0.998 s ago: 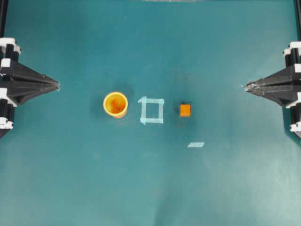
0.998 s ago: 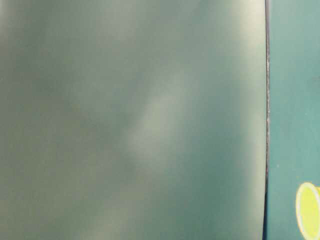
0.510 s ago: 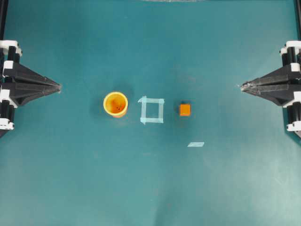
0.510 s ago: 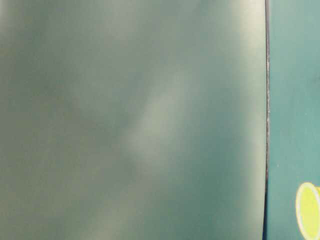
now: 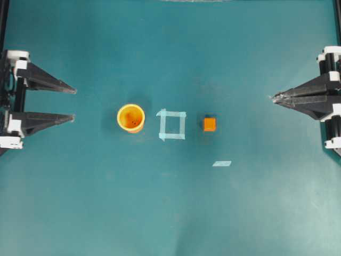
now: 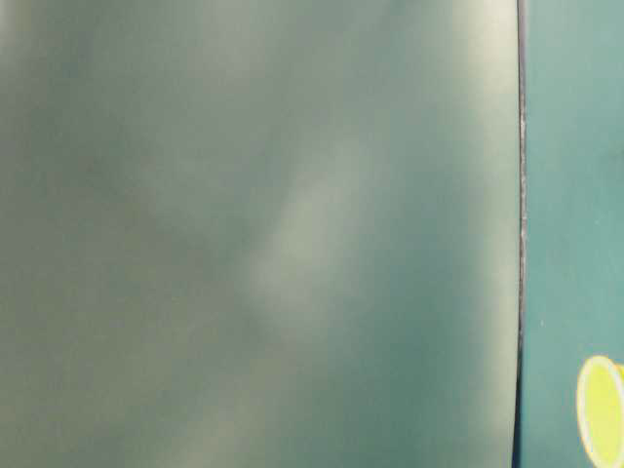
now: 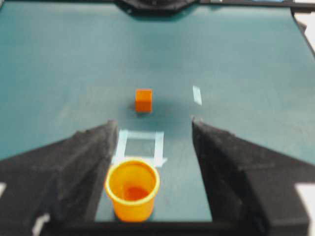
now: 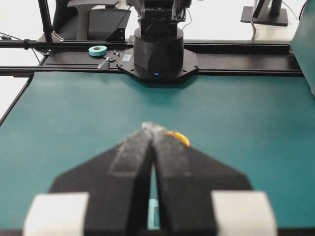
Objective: Move the cup backward with left arm.
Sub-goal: 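Open the left gripper and move it right toward the orange cup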
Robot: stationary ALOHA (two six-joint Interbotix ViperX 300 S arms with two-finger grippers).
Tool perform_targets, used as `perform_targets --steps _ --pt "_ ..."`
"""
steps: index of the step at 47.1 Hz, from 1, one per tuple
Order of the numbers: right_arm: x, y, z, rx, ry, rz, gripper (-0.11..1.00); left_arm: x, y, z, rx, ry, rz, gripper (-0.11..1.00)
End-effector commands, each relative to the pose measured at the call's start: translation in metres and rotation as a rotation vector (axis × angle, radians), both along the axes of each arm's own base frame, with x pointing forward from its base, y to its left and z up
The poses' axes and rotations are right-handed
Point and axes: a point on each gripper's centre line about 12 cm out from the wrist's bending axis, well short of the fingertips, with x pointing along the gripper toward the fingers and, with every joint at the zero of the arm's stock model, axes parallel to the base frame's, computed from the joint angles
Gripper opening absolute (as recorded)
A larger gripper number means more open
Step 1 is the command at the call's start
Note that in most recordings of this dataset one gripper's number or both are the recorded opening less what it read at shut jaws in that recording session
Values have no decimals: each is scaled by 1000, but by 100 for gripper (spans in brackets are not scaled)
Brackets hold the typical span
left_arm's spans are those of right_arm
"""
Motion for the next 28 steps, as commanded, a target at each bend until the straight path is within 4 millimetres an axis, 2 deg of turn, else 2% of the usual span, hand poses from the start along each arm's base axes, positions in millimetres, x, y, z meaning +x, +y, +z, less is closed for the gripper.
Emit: perform_targets --steps 1,9,18,28 --pt "3 0 12 3 -31 1 0 7 1 -3 0 18 5 59" --pt "2 1 13 3 -34 3 0 19 9 -19 -2 92 41 67" --pt "2 1 13 3 -34 3 0 32 20 -32 -1 149 83 84" --pt "2 1 14 3 -40 3 0 42 23 -55 20 228 83 86"
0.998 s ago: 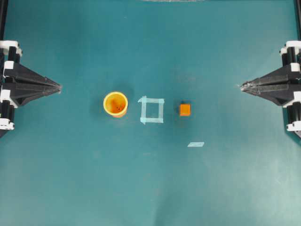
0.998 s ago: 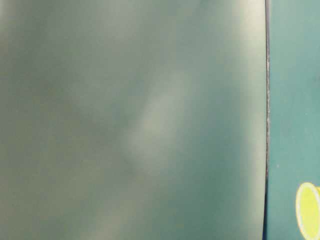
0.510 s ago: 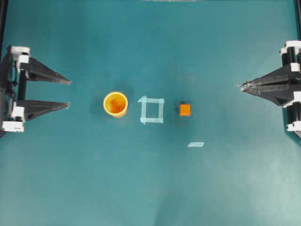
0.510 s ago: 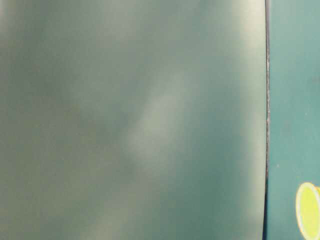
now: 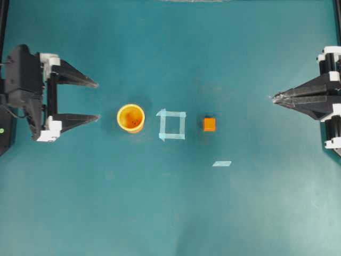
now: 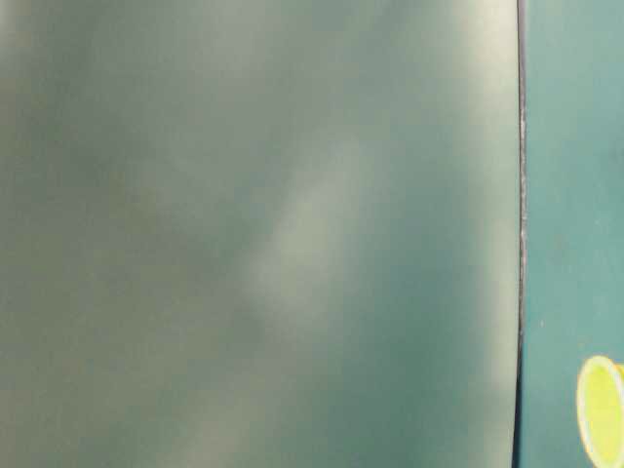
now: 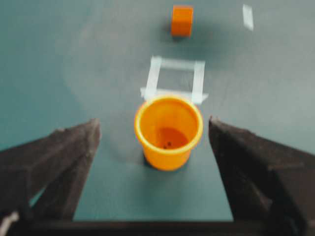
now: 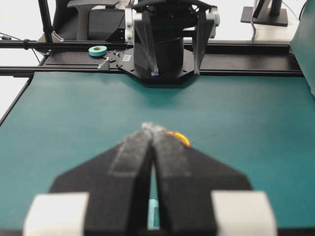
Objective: Move the cup backward with left arm.
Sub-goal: 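Open the left gripper and move it right toward the orange cup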
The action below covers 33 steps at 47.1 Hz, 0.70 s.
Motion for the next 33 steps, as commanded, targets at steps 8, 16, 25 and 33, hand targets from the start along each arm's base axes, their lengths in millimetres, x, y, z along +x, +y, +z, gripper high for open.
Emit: perform_targets --steps 8,16,25,33 --pt "2 0 14 3 -35 2 0 14 1 -19 4 -20 -2 86" --pt "2 0 15 3 -38 2 0 16 -4 -44 1 14 -21 86" --pt "2 0 15 5 -34 0 0 16 -11 -73 -3 97 -51 86" --pt "3 0 12 5 -11 0 0 18 -11 -96 -6 133 -51 86"
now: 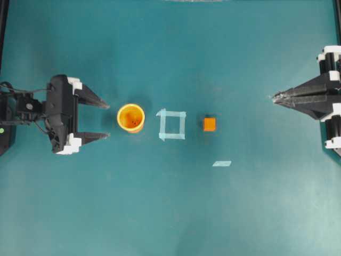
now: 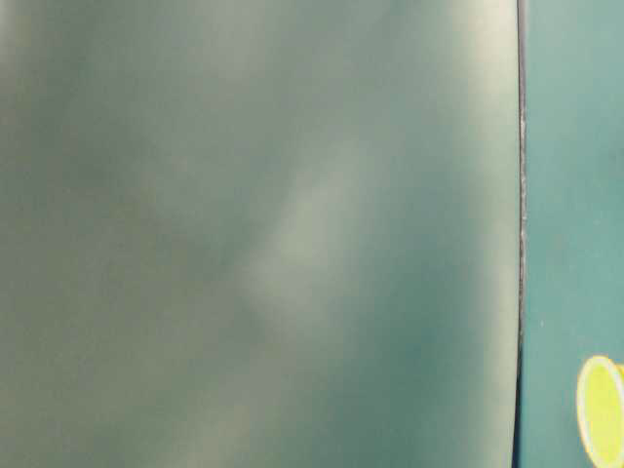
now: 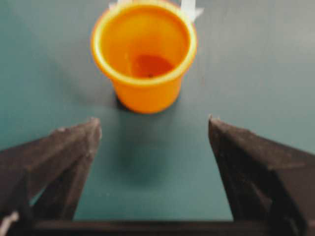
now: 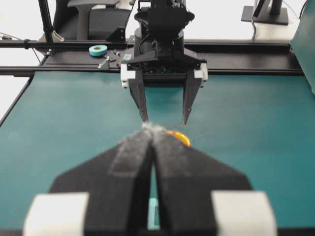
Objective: Move the cup backward with left arm.
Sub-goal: 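Open the left gripper and move it right toward the orange cup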
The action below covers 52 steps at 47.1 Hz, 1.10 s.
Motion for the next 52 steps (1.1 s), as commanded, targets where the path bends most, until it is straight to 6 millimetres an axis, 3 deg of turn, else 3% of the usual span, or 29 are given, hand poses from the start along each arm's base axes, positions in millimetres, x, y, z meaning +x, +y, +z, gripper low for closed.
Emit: perform_targets --steps 1,21,52 --pt "2 0 11 2 -17 0 0 5 0 -5 3 -8 -5 86" --pt "2 0 13 2 -18 1 0 40 1 -13 4 -35 -4 86" --pt "2 0 13 2 -18 0 0 71 6 -15 21 -99 0 85"
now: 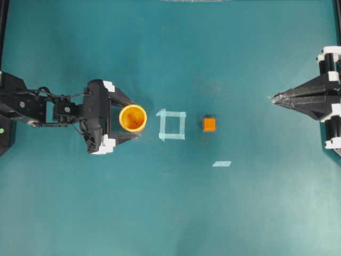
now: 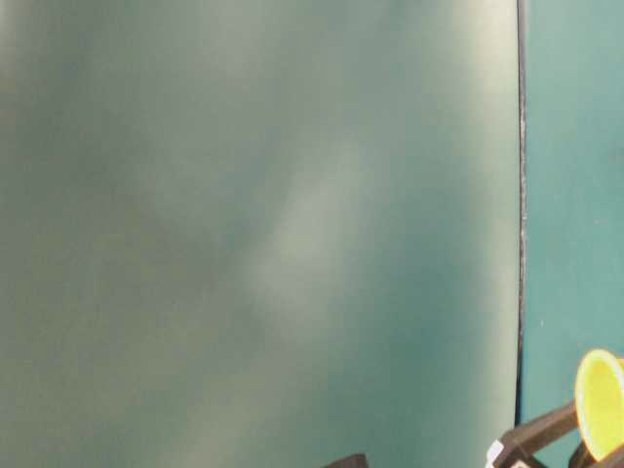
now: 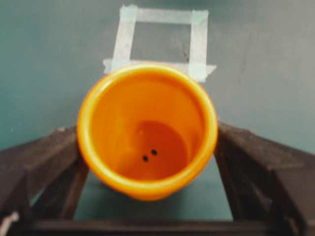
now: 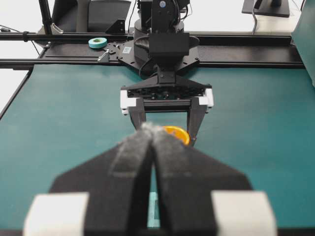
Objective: Move the cup backward with left arm.
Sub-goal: 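Open the left gripper and move it right toward the orange cup, then close the left gripper around the orange cup's body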
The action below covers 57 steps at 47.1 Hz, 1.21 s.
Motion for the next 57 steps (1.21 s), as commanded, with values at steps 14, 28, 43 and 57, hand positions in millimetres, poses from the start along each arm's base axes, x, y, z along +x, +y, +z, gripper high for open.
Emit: perform_targets --steps 14,28,43,57 --pt "3 0 13 2 -34 1 0 9 -3 8 10 -41 -18 69" --pt "3 0 13 2 -31 1 0 11 -6 11 10 -67 -26 63" --pt "3 0 13 2 -31 1 0 12 -2 15 11 -102 -15 63" --pt "3 0 13 2 -31 1 0 14 10 20 16 -145 20 63"
